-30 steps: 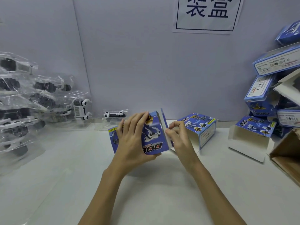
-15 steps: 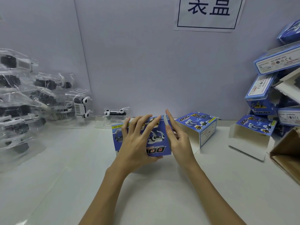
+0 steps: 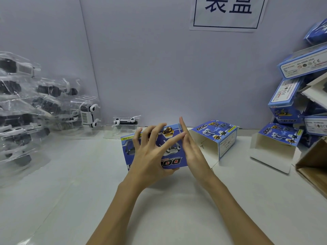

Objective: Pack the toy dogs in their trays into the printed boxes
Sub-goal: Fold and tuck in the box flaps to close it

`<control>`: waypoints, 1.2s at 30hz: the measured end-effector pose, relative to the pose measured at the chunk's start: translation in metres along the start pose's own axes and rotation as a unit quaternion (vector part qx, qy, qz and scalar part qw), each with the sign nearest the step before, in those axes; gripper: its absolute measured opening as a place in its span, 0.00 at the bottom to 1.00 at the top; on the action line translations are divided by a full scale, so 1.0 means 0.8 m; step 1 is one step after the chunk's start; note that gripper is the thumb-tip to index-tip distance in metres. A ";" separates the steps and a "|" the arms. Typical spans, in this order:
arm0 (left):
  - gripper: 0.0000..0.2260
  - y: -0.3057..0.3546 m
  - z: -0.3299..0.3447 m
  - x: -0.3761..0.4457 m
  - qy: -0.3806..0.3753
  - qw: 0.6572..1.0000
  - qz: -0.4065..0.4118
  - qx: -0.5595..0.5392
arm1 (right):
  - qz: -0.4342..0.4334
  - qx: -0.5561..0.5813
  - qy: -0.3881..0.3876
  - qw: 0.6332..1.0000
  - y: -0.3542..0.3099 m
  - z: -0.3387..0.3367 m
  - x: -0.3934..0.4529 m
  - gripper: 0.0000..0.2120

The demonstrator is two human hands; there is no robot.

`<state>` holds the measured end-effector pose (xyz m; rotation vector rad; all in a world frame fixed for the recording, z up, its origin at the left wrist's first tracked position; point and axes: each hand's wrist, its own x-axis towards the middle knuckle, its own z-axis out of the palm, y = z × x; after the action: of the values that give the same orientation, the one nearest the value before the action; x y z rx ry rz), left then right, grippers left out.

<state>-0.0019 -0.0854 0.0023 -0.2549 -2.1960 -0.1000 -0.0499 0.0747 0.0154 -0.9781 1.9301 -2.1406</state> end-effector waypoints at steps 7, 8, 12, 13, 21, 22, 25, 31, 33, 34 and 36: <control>0.40 -0.009 -0.023 0.005 0.027 0.994 -0.079 -0.067 | -0.075 0.006 0.015 0.997 -0.002 -0.008 0.001 0.21; 0.40 -0.010 -0.026 0.005 0.024 0.992 -0.087 -0.085 | -0.085 -0.003 0.033 0.996 -0.001 -0.006 0.000 0.21; 0.36 -0.004 -0.032 0.006 0.008 0.989 -0.093 -0.112 | -0.086 -0.024 0.067 0.994 0.004 0.009 0.000 0.22; 0.36 -0.002 -0.032 0.007 0.010 0.990 -0.094 -0.106 | -0.093 -0.025 0.068 0.993 0.007 0.012 -0.001 0.22; 0.35 -0.004 -0.033 0.007 0.019 0.992 -0.095 -0.081 | -0.145 -0.102 0.024 0.984 0.013 0.014 -0.007 0.26; 0.36 -0.005 -0.034 0.008 0.016 0.993 -0.093 -0.077 | -0.150 -0.126 0.023 0.980 0.013 0.014 -0.008 0.29; 0.37 -0.008 -0.035 0.007 0.014 0.993 -0.089 -0.081 | -0.150 -0.172 0.018 0.973 0.015 0.012 -0.008 0.35; 0.34 -0.006 -0.034 0.008 -0.004 0.990 -0.096 -0.106 | -0.090 0.001 0.014 0.996 0.001 0.023 -0.011 0.23; 0.34 -0.006 -0.035 0.008 -0.008 0.989 -0.102 -0.110 | -0.066 0.035 0.031 0.997 -0.003 0.027 -0.010 0.24; 0.34 -0.005 -0.035 0.008 -0.007 0.988 -0.104 -0.111 | -0.065 0.034 0.035 0.997 -0.004 0.029 -0.009 0.24; 0.34 -0.004 -0.035 0.007 -0.002 0.988 -0.106 -0.114 | -0.077 0.024 0.035 0.996 -0.002 0.031 -0.009 0.23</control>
<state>0.0165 -0.0919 0.0235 -0.1467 -2.2105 -0.4717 -0.0306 0.0573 0.0140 -1.0905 1.8810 -2.3211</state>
